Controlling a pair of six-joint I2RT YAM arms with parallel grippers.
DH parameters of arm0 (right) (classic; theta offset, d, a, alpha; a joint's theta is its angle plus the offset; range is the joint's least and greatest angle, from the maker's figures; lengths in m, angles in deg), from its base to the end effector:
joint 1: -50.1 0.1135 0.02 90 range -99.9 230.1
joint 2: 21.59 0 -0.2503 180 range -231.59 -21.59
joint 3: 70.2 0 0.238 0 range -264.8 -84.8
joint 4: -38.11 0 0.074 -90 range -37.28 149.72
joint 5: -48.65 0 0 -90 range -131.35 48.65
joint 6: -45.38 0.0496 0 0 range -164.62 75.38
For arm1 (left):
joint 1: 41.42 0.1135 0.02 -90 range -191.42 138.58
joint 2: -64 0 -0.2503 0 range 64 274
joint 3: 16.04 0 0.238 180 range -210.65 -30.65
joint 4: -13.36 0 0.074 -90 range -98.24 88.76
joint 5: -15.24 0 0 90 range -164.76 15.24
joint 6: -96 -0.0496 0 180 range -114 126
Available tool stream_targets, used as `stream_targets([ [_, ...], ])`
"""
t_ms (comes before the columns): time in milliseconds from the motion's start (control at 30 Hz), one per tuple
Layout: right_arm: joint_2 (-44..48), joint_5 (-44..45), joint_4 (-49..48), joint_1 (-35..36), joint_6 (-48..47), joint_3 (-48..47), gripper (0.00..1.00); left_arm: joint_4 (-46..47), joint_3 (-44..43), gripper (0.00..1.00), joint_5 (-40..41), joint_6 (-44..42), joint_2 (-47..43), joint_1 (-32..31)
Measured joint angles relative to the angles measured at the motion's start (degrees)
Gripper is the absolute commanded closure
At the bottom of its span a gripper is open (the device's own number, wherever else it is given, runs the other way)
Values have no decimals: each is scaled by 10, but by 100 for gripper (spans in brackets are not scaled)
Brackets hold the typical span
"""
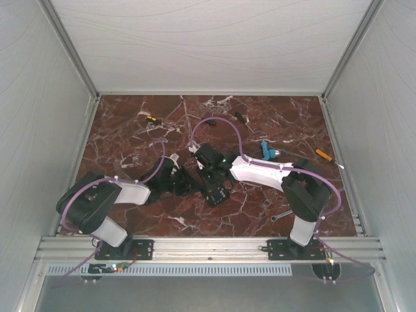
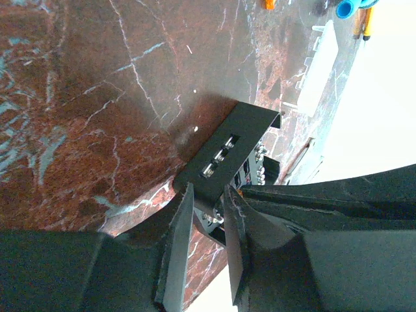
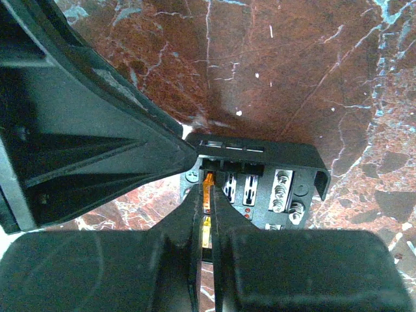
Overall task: Snap on the fuse box
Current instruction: Install the fuse at the fuse box base.
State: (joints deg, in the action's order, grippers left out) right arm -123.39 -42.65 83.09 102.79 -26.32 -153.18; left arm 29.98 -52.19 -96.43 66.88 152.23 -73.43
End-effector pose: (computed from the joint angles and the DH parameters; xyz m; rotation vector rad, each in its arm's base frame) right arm 0.2119 0.2799 0.1708 -0.8214 2.6296 0.3977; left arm 0.2077 -0.1514 0.1063 -0.3774 2.4378 -1.2408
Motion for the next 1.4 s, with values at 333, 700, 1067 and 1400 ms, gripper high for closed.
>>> stream_targets([
  [333,-9,1,-1,-3,0,-2,100,11,4,78,0,4,0,0],
  [700,-36,14,16,-6,-4,-24,100,20,9,79,0,8,0,-1],
  [1067,-17,37,13,17,-20,-17,79,16,11,79,5,9,-7,-4],
  [1400,-4,55,32,20,-14,-17,88,11,14,79,7,9,-12,-8],
])
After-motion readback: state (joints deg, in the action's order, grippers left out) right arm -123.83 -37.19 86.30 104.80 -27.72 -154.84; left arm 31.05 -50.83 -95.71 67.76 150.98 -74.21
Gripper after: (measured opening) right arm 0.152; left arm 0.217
